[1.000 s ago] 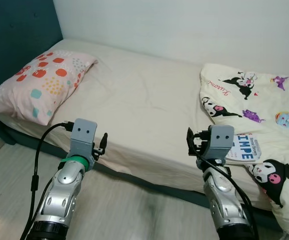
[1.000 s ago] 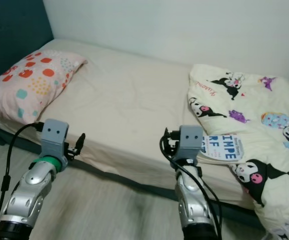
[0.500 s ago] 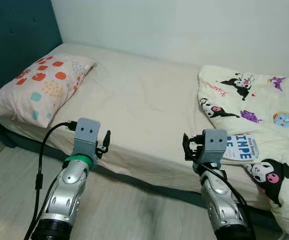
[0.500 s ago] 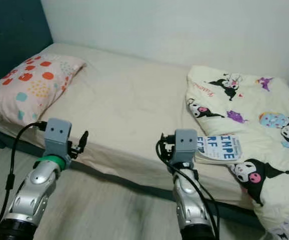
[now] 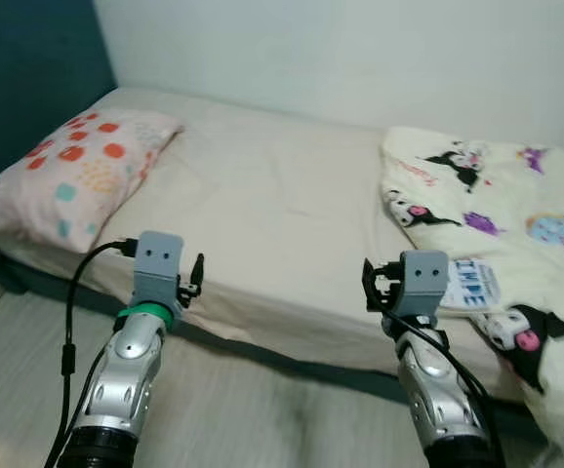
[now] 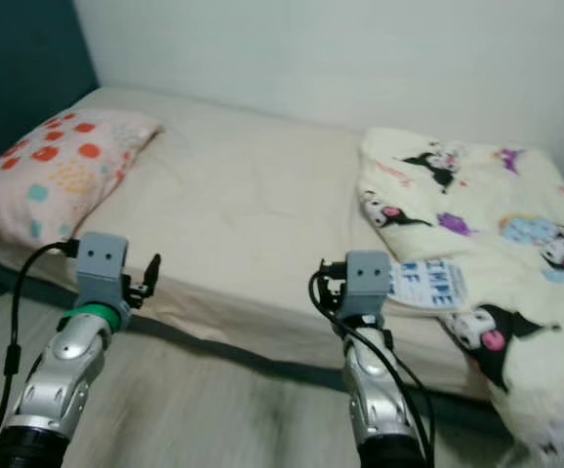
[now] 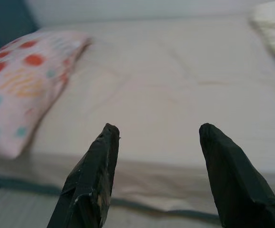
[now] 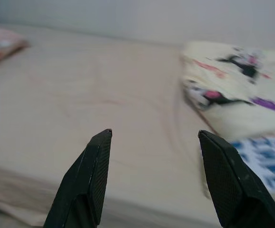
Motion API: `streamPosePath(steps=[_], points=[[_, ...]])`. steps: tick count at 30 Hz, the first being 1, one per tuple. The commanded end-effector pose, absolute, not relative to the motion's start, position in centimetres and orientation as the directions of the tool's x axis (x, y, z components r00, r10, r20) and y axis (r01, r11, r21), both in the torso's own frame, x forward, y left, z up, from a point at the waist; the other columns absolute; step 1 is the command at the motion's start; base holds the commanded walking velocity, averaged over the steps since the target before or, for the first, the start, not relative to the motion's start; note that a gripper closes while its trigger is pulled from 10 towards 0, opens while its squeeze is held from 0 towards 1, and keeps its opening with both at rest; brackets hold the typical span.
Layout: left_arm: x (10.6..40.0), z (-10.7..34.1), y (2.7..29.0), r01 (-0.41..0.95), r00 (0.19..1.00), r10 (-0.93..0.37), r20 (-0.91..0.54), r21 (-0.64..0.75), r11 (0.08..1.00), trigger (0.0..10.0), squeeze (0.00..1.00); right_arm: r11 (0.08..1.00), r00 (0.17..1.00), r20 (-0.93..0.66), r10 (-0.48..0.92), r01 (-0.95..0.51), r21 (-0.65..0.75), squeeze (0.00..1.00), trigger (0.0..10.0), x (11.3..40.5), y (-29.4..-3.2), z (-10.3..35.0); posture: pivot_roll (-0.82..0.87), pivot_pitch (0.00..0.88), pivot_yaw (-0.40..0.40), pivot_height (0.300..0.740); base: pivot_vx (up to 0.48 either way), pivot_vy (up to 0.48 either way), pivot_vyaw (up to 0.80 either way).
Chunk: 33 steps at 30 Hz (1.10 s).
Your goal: Clean up the room
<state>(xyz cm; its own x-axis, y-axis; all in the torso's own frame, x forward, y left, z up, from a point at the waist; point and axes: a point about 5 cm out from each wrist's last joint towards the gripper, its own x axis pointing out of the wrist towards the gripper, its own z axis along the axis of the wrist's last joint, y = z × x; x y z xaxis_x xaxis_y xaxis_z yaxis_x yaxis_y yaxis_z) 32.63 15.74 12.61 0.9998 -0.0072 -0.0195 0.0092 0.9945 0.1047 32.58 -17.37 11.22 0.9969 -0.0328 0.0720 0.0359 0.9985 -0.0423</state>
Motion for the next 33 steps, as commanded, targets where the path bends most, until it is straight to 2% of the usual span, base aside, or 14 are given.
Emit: streamPosePath(steps=[1,11,33], points=[[32.66,12.44,15.34,0.018,1.000,-0.016,-0.027,0.094,0.995,10.0,0.00,0.999,0.998,0.054,-0.045,0.046,-0.028,0.00,10.0,32.43,-17.66,10.70,-0.05,0.021,0.047,0.740,0.000,0.000,-0.80],[32.69,12.59,15.13,0.005,1.000,-0.003,-0.030,0.061,0.998,10.0,0.00,0.999,0.998,0.057,-0.029,0.031,-0.033,0.00,10.0,32.72,-17.30,10.90,-0.03,0.027,0.038,0.740,0.000,0.000,-0.80],[32.72,12.91,14.85,0.012,1.000,-0.011,-0.014,0.086,0.996,10.0,0.00,0.999,0.998,0.059,-0.028,0.029,-0.022,0.00,10.0,32.79,-16.94,10.88,-0.03,0.036,0.042,0.740,0.000,0.000,-0.80]])
